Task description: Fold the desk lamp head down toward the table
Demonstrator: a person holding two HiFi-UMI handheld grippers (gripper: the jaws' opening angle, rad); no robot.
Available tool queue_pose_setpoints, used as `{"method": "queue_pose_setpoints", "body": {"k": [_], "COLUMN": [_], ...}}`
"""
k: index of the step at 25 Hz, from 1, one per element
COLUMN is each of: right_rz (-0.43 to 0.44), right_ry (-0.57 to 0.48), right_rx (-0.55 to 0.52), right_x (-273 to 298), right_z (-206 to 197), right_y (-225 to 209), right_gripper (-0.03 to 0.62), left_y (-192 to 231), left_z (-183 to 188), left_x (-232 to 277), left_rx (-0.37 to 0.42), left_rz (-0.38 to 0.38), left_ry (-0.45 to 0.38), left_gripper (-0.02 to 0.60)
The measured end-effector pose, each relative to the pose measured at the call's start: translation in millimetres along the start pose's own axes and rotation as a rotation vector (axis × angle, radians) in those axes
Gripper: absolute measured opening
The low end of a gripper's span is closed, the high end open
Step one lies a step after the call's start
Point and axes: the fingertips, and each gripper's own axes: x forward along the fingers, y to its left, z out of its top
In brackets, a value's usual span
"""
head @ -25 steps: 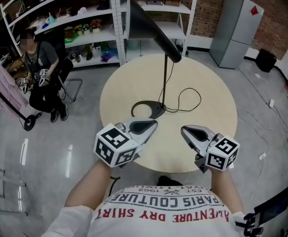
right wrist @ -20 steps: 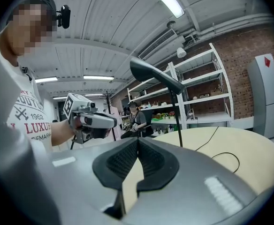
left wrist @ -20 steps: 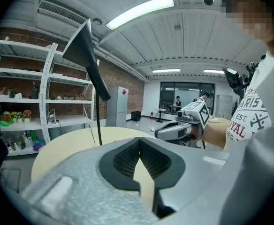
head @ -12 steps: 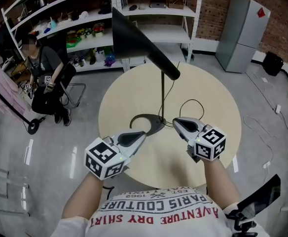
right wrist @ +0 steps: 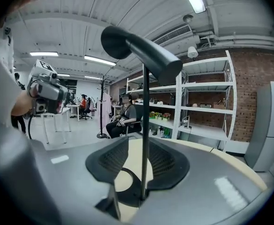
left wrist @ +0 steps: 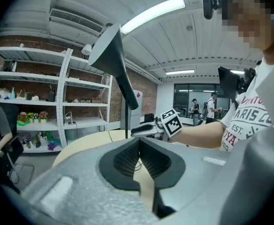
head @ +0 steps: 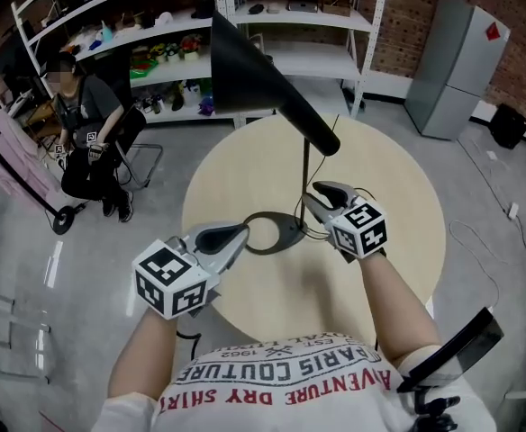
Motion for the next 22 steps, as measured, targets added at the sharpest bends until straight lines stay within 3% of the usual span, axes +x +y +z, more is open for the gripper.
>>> {"method": "queue_pose_setpoints", "body": {"k": [4,5,6,15,22], "right_rz": [-0.012,-0.008,-0.001,0.074,0.088], "right_ry": [0.021,0.022,0.021,0.047,0.052], "right_rx": [0.005,0.002,-0.001,-0.011,-0.002], "right_x": [19.3,21.5,23.3,28.6,31.9], "right_z": [-6.6,-7.3,-7.4,-10.8,-10.6], "right_y": [-13.2,-14.5,-15.2,-12.1,-12.8], "right_gripper": [0.122,0.118,0.114,0.052,0.051], "left_y": [15.9,19.8,23.6,46.0,55.9], "left_z": [11.4,14.3,17.4,79.6,155.3], "left_x": [-0.7,-0.7,-0.7,-9.2,-22.3], "left_rx": [-0.030,-0.033,-0.029,0.058,0.172], "left_rz": [0.040,0.046,0.051,0.087,0.107], "left_ry": [-0.029,-0.035,-0.038,-0.105,-0.217], "left_gripper": [0.009,0.061,0.075,0.175,0.179]}}
